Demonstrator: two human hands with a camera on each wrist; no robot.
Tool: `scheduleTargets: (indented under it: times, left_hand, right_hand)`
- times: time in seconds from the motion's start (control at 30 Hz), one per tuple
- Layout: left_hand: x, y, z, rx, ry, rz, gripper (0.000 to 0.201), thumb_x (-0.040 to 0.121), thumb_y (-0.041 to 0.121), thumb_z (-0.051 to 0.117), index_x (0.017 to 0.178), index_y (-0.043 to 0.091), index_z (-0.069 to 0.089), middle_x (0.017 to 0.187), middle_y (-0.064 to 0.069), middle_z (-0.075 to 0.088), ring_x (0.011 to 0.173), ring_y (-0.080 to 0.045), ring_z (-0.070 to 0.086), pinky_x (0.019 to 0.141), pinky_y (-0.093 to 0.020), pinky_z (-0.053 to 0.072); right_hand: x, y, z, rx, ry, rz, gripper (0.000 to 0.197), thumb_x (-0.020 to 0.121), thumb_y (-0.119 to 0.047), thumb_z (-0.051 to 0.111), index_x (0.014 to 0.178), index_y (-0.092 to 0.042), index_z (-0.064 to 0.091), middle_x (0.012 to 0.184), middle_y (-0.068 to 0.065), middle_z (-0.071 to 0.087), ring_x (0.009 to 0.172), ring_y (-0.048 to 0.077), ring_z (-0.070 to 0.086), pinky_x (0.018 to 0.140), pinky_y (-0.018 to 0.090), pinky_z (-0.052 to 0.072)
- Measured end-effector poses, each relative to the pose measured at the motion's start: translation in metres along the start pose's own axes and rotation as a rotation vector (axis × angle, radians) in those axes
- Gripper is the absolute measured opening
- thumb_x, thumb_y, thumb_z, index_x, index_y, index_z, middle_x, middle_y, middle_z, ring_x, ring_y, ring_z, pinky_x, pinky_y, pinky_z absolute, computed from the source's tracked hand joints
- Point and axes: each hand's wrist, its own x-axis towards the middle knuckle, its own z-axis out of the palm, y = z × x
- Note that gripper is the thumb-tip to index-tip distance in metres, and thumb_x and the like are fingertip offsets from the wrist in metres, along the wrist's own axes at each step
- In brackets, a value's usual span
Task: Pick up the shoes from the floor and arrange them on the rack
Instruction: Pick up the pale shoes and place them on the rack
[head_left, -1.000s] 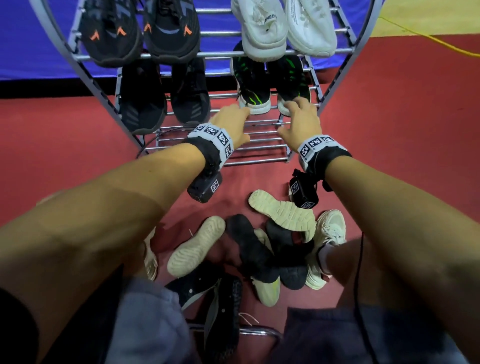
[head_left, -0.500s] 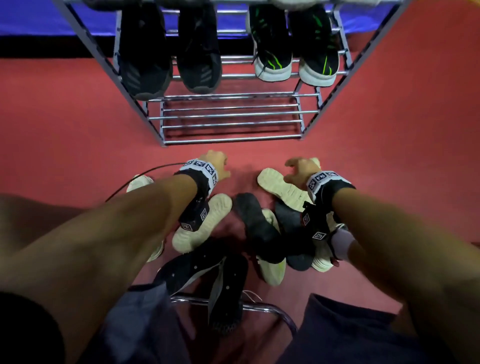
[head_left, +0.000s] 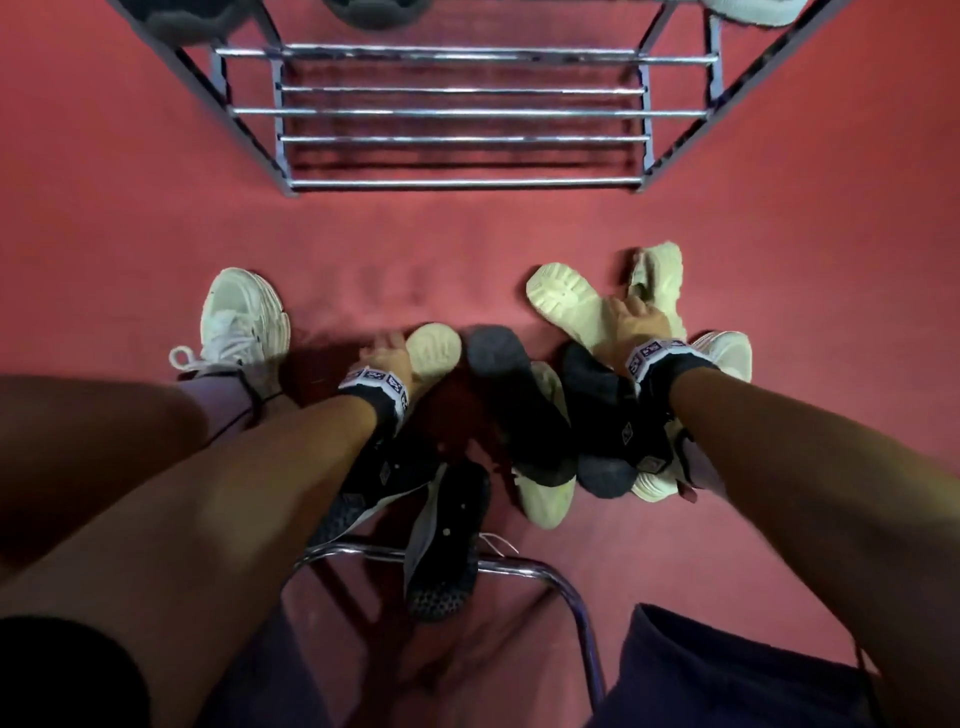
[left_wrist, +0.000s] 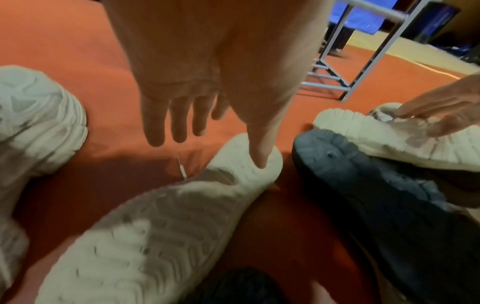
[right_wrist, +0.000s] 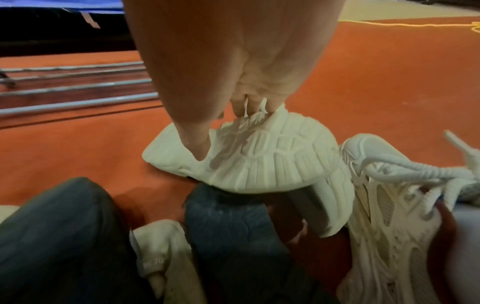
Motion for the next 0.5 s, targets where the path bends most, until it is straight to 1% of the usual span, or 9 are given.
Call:
scheduleTargets:
  times: [0.1, 0.2, 0.27, 0.3, 0.37, 0.4, 0.43, 0.47, 0.5]
  left_hand:
    - [0.005, -0.002, 0.021, 0.020, -0.024, 0.003, 0.104, 0.068, 0.046, 0.081, 0.144, 0.004, 0.023, 0.140, -0.022, 0.037, 0.121, -0.042, 0.046, 0.098, -0.049, 0.044]
    - [0.000, -0.002, 0.035, 0.165, 0.041, 0.045, 0.118, 0.058, 0.047, 0.087, 0.144, -0.004, 0.023, 0.138, -0.022, 0.038, 0.120, -0.039, 0.046, 0.095, -0.047, 0.045]
    - [-0.002, 0.002, 0.040, 0.190, 0.098, 0.016, 0.117, 0.054, 0.049, 0.087, 0.141, -0.001, 0.026, 0.135, -0.017, 0.039, 0.119, -0.034, 0.045, 0.088, -0.045, 0.046]
    - [-0.003, 0.004, 0.039, 0.196, 0.124, 0.009, 0.117, 0.054, 0.049, 0.088, 0.141, 0.001, 0.026, 0.135, -0.015, 0.039, 0.120, -0.033, 0.045, 0.087, -0.045, 0.046]
    - [-0.002, 0.005, 0.042, 0.212, 0.118, -0.012, 0.118, 0.052, 0.046, 0.089, 0.142, 0.005, 0.026, 0.136, -0.014, 0.039, 0.121, -0.032, 0.045, 0.089, -0.047, 0.044]
    - [0.002, 0.004, 0.047, 0.220, 0.112, -0.039, 0.116, 0.048, 0.046, 0.090, 0.141, 0.007, 0.032, 0.132, -0.014, 0.044, 0.116, -0.031, 0.049, 0.087, -0.047, 0.046]
    - [0.005, 0.000, 0.047, 0.202, 0.058, -0.048, 0.110, 0.042, 0.045, 0.090, 0.135, 0.009, 0.044, 0.122, -0.014, 0.053, 0.104, -0.029, 0.056, 0.079, -0.044, 0.049]
    - [0.005, -0.001, 0.045, 0.171, 0.032, -0.024, 0.097, 0.039, 0.043, 0.089, 0.125, 0.012, 0.056, 0.108, -0.012, 0.060, 0.090, -0.027, 0.061, 0.070, -0.041, 0.051]
    - [0.011, 0.000, 0.038, 0.142, 0.064, 0.017, 0.081, 0.044, 0.041, 0.087, 0.117, 0.015, 0.062, 0.100, -0.011, 0.063, 0.083, -0.026, 0.063, 0.067, -0.040, 0.052]
  right_hand:
    - [0.002, -0.005, -0.001, -0.062, 0.076, 0.072, 0.081, 0.074, -0.048, 0.063, 0.142, -0.023, 0.029, 0.144, 0.010, 0.033, 0.136, 0.032, 0.028, 0.108, 0.051, 0.026]
    - [0.008, -0.015, -0.002, -0.111, 0.083, 0.056, 0.071, 0.076, -0.050, 0.063, 0.136, -0.021, 0.039, 0.134, 0.011, 0.037, 0.128, 0.034, 0.032, 0.103, 0.052, 0.030]
    - [0.008, -0.021, -0.003, -0.022, 0.088, 0.075, 0.066, 0.077, -0.044, 0.067, 0.132, -0.017, 0.042, 0.132, 0.012, 0.039, 0.125, 0.035, 0.036, 0.102, 0.050, 0.034]
    - [0.011, -0.023, -0.002, 0.055, 0.076, 0.083, 0.067, 0.076, -0.042, 0.069, 0.131, -0.016, 0.041, 0.132, 0.012, 0.040, 0.125, 0.036, 0.039, 0.102, 0.049, 0.037]
    - [0.013, -0.028, -0.004, 0.190, 0.008, 0.061, 0.067, 0.076, -0.043, 0.072, 0.124, -0.013, 0.037, 0.127, 0.014, 0.046, 0.118, 0.037, 0.050, 0.095, 0.046, 0.043]
    - [0.013, -0.031, -0.005, 0.222, -0.028, 0.034, 0.064, 0.076, -0.047, 0.070, 0.117, -0.012, 0.035, 0.122, 0.015, 0.051, 0.112, 0.037, 0.056, 0.091, 0.044, 0.046]
    - [0.011, -0.033, -0.006, 0.250, -0.036, 0.013, 0.061, 0.076, -0.049, 0.068, 0.111, -0.012, 0.033, 0.116, 0.015, 0.055, 0.106, 0.036, 0.060, 0.088, 0.043, 0.049]
    - [0.008, -0.035, -0.006, 0.276, -0.021, 0.005, 0.056, 0.078, -0.047, 0.066, 0.109, -0.013, 0.033, 0.114, 0.015, 0.057, 0.102, 0.036, 0.062, 0.085, 0.042, 0.050]
    - [0.004, -0.037, -0.005, 0.320, 0.012, 0.000, 0.053, 0.079, -0.041, 0.065, 0.112, -0.013, 0.035, 0.114, 0.015, 0.057, 0.100, 0.035, 0.062, 0.082, 0.040, 0.049]
